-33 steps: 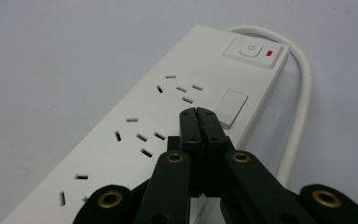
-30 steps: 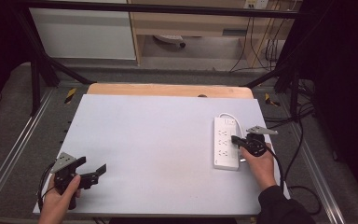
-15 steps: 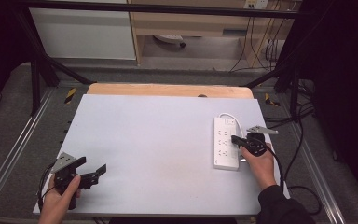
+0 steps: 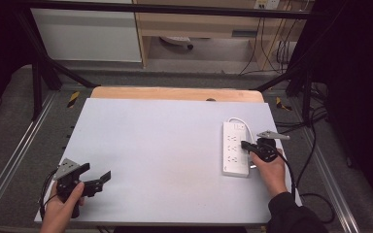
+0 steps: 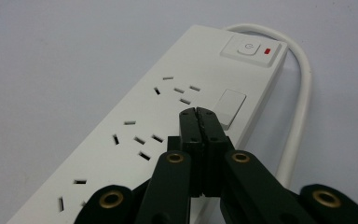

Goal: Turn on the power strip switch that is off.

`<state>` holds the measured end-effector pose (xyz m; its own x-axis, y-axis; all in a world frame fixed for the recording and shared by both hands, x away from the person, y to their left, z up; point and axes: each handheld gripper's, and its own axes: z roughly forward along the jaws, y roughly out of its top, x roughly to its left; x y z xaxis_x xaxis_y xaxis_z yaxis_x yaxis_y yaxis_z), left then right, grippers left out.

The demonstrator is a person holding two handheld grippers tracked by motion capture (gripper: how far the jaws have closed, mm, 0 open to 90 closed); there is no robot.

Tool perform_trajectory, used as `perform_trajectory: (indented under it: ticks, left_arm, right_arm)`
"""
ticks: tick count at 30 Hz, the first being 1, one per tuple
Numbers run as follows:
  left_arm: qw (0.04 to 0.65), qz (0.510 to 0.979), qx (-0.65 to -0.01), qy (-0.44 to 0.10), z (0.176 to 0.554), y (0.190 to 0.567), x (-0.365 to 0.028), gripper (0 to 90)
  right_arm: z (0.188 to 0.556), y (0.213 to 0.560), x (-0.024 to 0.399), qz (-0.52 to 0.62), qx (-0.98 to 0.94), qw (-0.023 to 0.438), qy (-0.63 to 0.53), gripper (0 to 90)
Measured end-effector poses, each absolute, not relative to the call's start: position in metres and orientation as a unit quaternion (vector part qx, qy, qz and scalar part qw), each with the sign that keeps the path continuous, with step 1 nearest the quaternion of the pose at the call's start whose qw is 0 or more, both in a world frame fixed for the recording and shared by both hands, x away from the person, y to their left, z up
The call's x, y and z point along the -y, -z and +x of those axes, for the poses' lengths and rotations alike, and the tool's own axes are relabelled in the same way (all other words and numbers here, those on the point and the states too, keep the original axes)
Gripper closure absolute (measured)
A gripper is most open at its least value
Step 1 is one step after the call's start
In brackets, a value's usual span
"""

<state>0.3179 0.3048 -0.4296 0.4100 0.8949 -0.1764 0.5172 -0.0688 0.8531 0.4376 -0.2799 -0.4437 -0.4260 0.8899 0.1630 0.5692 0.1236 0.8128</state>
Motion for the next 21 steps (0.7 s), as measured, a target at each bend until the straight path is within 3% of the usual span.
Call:
perform_trajectory:
  ticks: [21]
  left_arm:
    - [0.460, 0.702, -0.503, -0.206, 0.3176, 0.4294, -0.3052, 7.6]
  right_arm:
    - [0.4381, 0.4449, 0.2802, 0.505, -0.725, 0.186, -0.429, 90.0]
